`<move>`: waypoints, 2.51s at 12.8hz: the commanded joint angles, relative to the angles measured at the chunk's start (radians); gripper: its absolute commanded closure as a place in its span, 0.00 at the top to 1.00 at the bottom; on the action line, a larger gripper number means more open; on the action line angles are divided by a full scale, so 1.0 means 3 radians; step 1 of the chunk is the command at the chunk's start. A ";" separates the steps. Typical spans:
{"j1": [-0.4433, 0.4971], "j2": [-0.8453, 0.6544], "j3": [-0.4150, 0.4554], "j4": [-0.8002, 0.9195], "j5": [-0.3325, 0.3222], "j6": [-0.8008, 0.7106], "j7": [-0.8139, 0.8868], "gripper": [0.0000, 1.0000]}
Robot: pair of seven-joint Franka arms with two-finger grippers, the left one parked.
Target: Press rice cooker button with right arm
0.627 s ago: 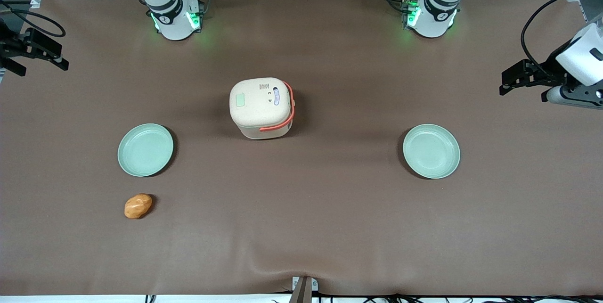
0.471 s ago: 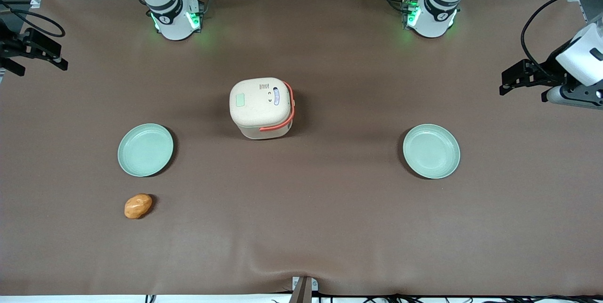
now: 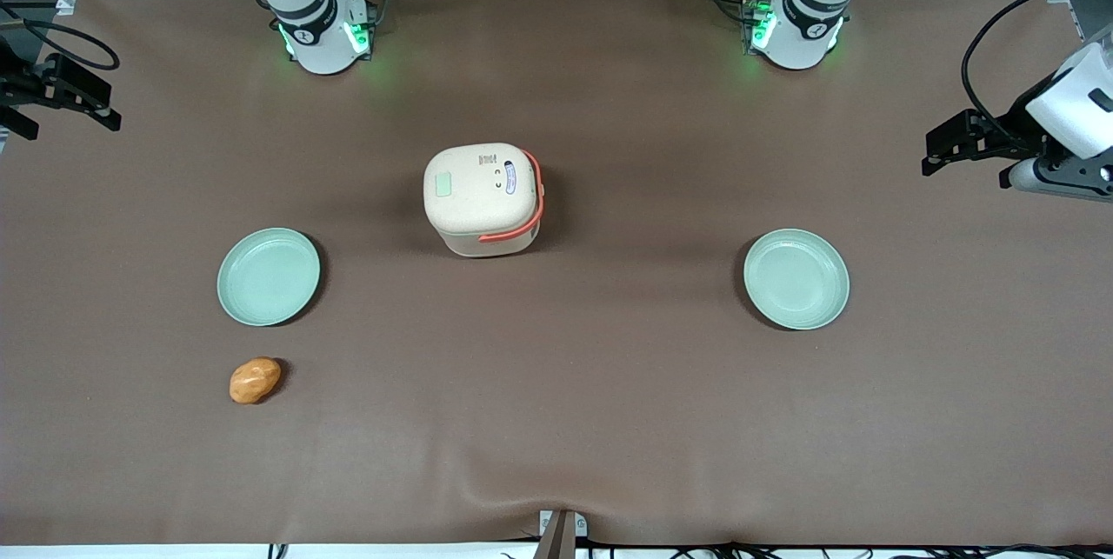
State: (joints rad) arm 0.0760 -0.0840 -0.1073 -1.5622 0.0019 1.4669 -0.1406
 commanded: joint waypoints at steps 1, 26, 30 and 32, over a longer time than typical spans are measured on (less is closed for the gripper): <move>0.0048 -0.0027 -0.0016 0.0002 0.0059 -0.0006 -0.0012 1.00; 0.0764 0.0438 0.1400 -0.1362 0.0075 0.1572 0.1916 0.00; 0.0774 0.0499 0.1421 -0.1583 0.0070 0.1885 0.2048 0.00; 0.0820 0.0571 0.1446 -0.1593 0.0055 0.1936 0.2196 0.00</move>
State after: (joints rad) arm 0.3084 0.0762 0.3178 -2.0296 0.0297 2.0245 0.4634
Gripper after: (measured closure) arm 0.991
